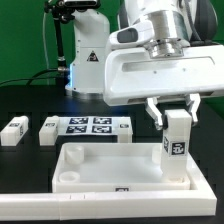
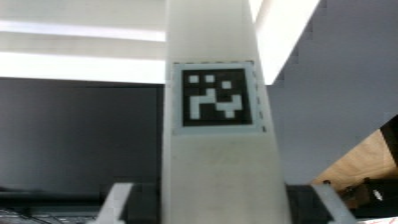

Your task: Assemble desk

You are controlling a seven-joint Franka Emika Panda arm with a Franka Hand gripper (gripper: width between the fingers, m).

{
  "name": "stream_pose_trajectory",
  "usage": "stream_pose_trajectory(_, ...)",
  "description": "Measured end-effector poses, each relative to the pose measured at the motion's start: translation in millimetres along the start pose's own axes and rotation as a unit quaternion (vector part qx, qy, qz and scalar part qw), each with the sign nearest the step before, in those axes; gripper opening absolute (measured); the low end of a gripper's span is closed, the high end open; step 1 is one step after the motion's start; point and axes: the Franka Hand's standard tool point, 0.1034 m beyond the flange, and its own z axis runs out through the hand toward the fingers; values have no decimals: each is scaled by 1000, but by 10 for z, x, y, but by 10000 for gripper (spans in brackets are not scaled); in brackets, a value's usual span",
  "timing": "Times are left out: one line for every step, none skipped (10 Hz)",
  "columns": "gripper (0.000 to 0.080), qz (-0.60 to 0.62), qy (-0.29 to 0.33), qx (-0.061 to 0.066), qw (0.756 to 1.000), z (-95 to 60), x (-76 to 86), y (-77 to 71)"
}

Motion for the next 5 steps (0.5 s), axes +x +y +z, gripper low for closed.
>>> stream_pose_trajectory(291,0,-2,1,1000,6,12,-13)
stream_pose_trajectory(291,0,-3,2,1000,7,14,-11)
stream_pose_trajectory(291,0,-3,1,1000,7,14,-10)
stream_pose_trajectory(291,0,-6,2,1000,13,1,-12)
stream_pose_trajectory(381,0,-6,2,1000,13,1,-12)
